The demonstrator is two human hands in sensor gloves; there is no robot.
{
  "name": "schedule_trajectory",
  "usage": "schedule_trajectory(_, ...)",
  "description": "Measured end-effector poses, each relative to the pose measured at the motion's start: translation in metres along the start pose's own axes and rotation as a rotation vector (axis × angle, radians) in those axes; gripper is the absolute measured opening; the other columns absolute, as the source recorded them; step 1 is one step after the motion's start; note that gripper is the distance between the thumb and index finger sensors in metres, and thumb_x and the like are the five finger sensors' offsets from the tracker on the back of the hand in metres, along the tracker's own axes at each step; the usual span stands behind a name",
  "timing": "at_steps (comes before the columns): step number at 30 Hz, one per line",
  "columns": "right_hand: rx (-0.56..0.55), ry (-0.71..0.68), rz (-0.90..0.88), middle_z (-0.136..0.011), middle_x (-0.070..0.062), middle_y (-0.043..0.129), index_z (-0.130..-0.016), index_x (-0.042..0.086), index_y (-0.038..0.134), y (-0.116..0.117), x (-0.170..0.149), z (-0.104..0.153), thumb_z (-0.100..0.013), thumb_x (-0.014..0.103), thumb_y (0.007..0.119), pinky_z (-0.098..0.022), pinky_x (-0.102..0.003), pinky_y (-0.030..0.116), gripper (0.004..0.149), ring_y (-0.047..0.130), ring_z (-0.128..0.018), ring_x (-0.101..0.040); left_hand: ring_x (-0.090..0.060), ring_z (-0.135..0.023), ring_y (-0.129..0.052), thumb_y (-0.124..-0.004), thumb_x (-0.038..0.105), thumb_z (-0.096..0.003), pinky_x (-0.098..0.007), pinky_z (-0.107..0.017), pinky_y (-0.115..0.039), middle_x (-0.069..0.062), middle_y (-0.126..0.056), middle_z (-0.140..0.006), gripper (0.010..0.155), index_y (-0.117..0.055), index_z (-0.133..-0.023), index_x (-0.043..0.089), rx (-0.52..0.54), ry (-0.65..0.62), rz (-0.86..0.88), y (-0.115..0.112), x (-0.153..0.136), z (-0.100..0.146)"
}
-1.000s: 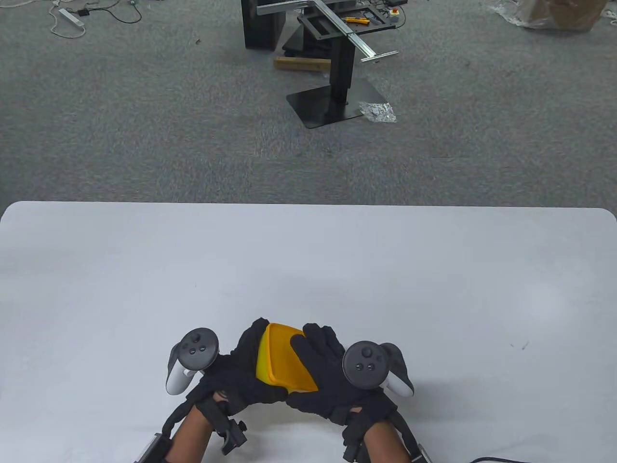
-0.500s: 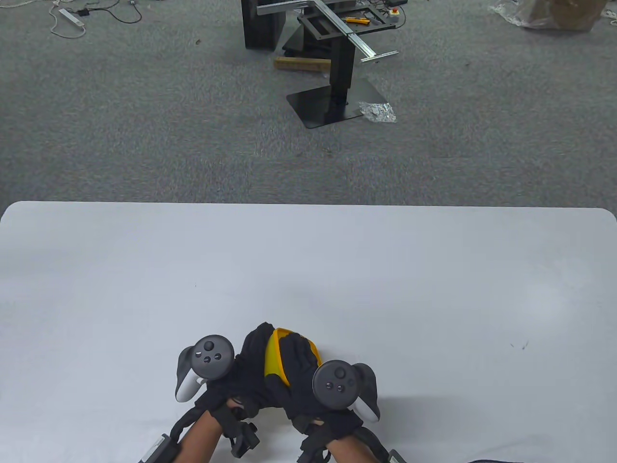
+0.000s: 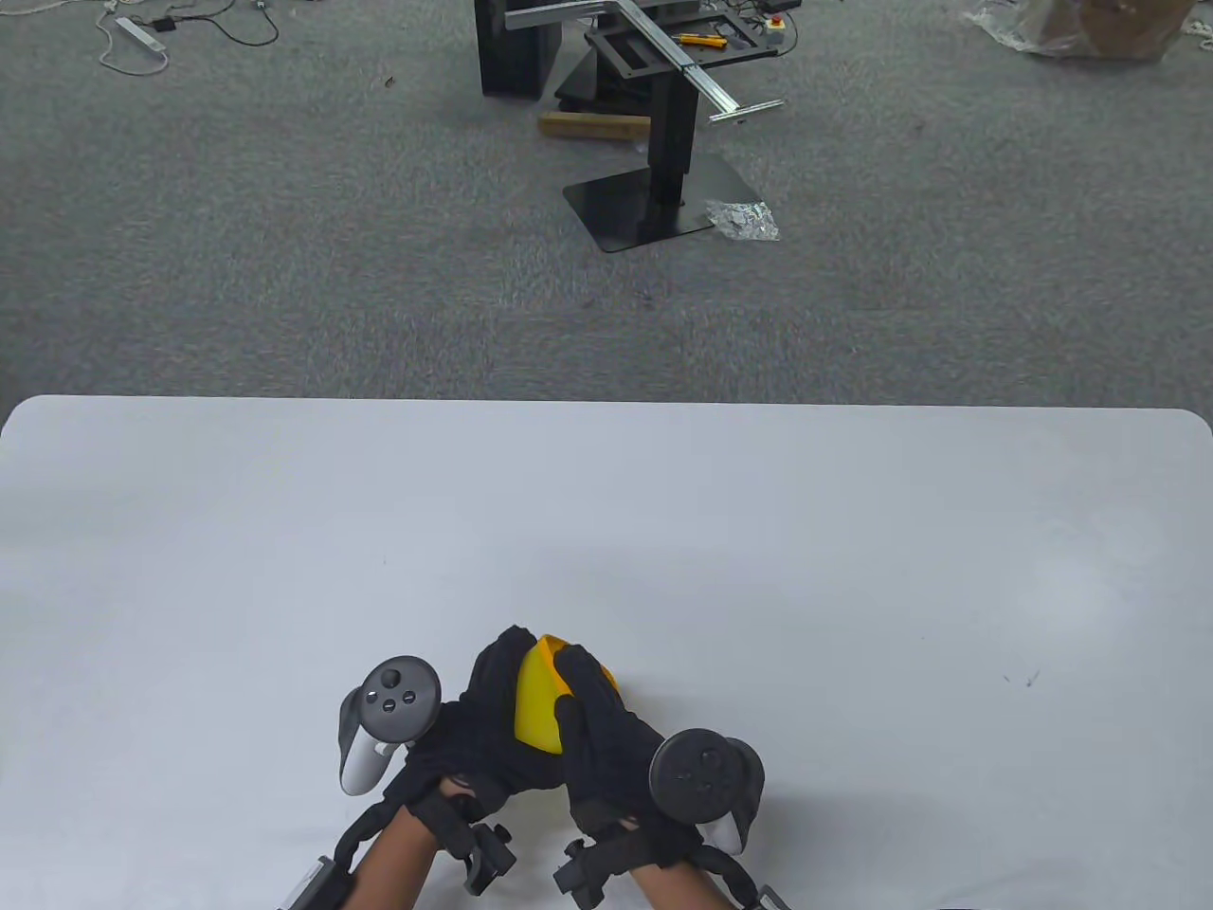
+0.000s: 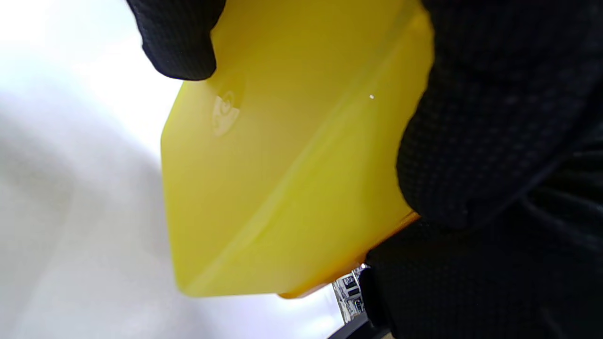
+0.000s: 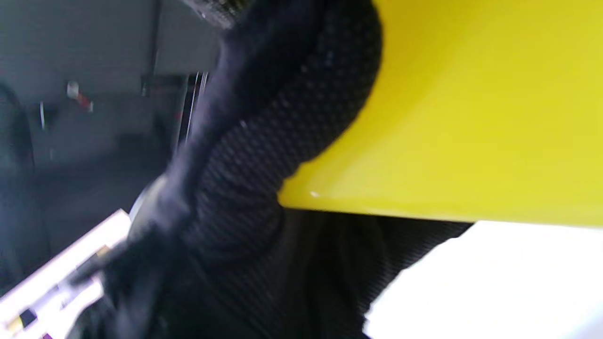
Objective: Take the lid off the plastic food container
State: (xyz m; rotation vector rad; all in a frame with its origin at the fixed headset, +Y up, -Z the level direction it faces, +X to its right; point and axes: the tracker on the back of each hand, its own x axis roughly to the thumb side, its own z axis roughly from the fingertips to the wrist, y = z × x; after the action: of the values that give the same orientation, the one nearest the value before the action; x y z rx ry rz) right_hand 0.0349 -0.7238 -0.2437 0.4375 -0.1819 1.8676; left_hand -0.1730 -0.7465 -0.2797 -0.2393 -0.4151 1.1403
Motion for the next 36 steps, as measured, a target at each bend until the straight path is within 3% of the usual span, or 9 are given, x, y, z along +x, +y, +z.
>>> schedule_trajectory(7,-0.126,0.062,-0.249,-0.106,-0.030,0.059,-0.107,-0.001,0.050,-0.016,-0.012,0.001,-0.063,0.032,0.054,-0.072,-0.062,0.059,0.055,0.063,-0.097,-0.054,-0.064,-0.101,-0.054,-0.115,0.052,-0.0225,-0.059,-0.074,-0.072,-0.017,-0.023,-0.113,0.137,-0.020,-0.111,0.010,0.013,-0.012,0.040,0.004,-0.001,0.001)
schedule_trajectory(12,-0.081,0.023,-0.160,-0.107,-0.030,0.059,-0.108,0.000,0.050,-0.015,-0.009,-0.002,-0.062,0.032,0.058,-0.072,-0.061,0.059,0.056,0.064,-0.097,-0.053,-0.063,-0.102,-0.054,-0.115,0.053,-0.0225,-0.059,-0.074,-0.072,-0.016,-0.023,-0.113,0.136,-0.020,-0.111,0.011,0.028,-0.017,0.026,0.007,-0.001,0.001)
schedule_trajectory(15,-0.169,0.005,-0.131,-0.107,-0.028,0.060,-0.108,0.001,0.049,-0.044,-0.010,-0.012,-0.061,0.031,0.066,-0.072,-0.059,0.063,0.058,0.067,-0.097,-0.051,-0.061,-0.103,-0.052,-0.114,0.053,-0.0226,-0.058,-0.075,-0.071,-0.015,-0.022,-0.113,0.137,-0.018,-0.111,0.011,0.074,-0.042,0.044,0.016,-0.001,0.005)
schedule_trajectory(17,-0.271,0.032,-0.135,-0.107,-0.024,0.063,-0.109,0.004,0.051,-0.087,-0.020,-0.015,-0.061,0.029,0.069,-0.073,-0.057,0.065,0.057,0.070,-0.097,-0.047,-0.060,-0.104,-0.050,-0.113,0.052,-0.0236,-0.058,-0.076,-0.069,-0.016,-0.020,-0.113,0.137,-0.016,-0.110,0.011,0.100,-0.053,0.097,0.025,-0.003,0.008)
schedule_trajectory(21,-0.511,0.208,-0.222,-0.108,-0.019,0.065,-0.110,0.010,0.053,-0.171,-0.062,0.002,-0.060,0.028,0.071,-0.075,-0.055,0.066,0.055,0.073,-0.098,-0.044,-0.060,-0.104,-0.050,-0.112,0.053,-0.0240,-0.058,-0.076,-0.069,-0.016,-0.019,-0.113,0.136,-0.016,-0.110,0.010,0.153,-0.074,0.101,0.040,-0.006,0.013)
schedule_trajectory(24,-0.640,0.363,-0.219,-0.108,-0.018,0.066,-0.110,0.012,0.054,-0.216,-0.101,0.022,-0.061,0.028,0.071,-0.074,-0.055,0.067,0.055,0.074,-0.097,-0.043,-0.059,-0.105,-0.048,-0.112,0.053,-0.0243,-0.058,-0.077,-0.068,-0.016,-0.019,-0.113,0.136,-0.015,-0.110,0.011,0.168,-0.088,0.131,0.045,-0.007,0.015)
schedule_trajectory(30,-0.759,0.639,-0.293,-0.107,-0.014,0.069,-0.110,0.016,0.058,-0.238,-0.149,0.047,-0.062,0.029,0.073,-0.076,-0.054,0.064,0.052,0.074,-0.096,-0.040,-0.058,-0.106,-0.048,-0.111,0.054,-0.0246,-0.058,-0.077,-0.067,-0.016,-0.018,-0.113,0.136,-0.014,-0.110,0.011,0.166,-0.100,0.134,0.048,-0.007,0.017)
schedule_trajectory(32,-0.799,0.771,-0.095,-0.107,-0.010,0.070,-0.110,0.020,0.059,-0.245,-0.152,0.052,-0.062,0.031,0.075,-0.077,-0.054,0.061,0.051,0.070,-0.098,-0.039,-0.058,-0.106,-0.048,-0.111,0.054,-0.0246,-0.058,-0.077,-0.067,-0.016,-0.018,-0.113,0.136,-0.014,-0.110,0.011,0.170,-0.101,0.137,0.050,-0.008,0.018)
schedule_trajectory(36,-0.734,1.002,0.261,-0.110,-0.003,0.067,-0.110,0.027,0.060,-0.261,-0.152,0.055,-0.062,0.037,0.079,-0.083,-0.054,0.049,0.053,0.058,-0.106,-0.034,-0.057,-0.107,-0.048,-0.111,0.055,-0.0248,-0.058,-0.077,-0.066,-0.016,-0.018,-0.113,0.136,-0.014,-0.110,0.011,0.179,-0.100,0.155,0.055,-0.012,0.018)
